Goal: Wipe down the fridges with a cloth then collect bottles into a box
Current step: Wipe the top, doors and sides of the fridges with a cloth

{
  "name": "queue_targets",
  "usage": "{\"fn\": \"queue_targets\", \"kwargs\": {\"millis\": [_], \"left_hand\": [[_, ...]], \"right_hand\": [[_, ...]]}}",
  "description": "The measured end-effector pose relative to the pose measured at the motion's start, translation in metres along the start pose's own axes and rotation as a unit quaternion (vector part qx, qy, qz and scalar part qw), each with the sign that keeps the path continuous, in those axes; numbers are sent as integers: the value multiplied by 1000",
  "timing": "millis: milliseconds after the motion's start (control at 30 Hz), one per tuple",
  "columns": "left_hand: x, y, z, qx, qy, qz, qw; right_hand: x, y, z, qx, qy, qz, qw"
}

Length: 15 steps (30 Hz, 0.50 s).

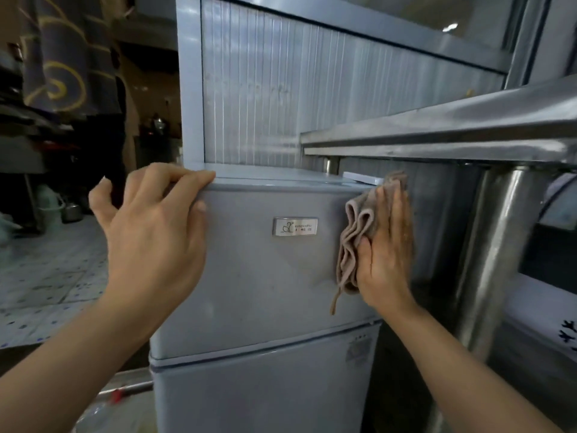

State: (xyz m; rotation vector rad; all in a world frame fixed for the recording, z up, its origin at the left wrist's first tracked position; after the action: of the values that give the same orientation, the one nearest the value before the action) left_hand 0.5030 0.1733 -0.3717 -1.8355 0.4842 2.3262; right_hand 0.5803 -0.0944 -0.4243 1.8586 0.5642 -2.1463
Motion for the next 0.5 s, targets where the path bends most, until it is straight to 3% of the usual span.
{"fn": "queue_targets", "kwargs": {"millis": [233,367,500], "left_hand": [[4,-1,-3,16,24,3,1000],[2,1,-3,29,34,16,999],[2,1,0,37,25,17,999]], "right_hand": [[-43,16,-4,-87,33,-133,987],[-23,14,-3,-74,71,-102,989],[31,18,-9,-36,-12,-80,996]]}}
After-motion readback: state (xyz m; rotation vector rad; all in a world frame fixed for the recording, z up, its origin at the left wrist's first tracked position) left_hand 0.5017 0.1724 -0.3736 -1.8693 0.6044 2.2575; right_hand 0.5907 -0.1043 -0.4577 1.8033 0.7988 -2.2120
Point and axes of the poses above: each hand's wrist, its own x-axis away from the middle knuckle, its own z-axis out of the back of the hand, y = z × x, the point moved 6 cm from there along -x, towards the middle knuckle, and after that the axes turned 10 degrees about y, right-handed, at the moved point
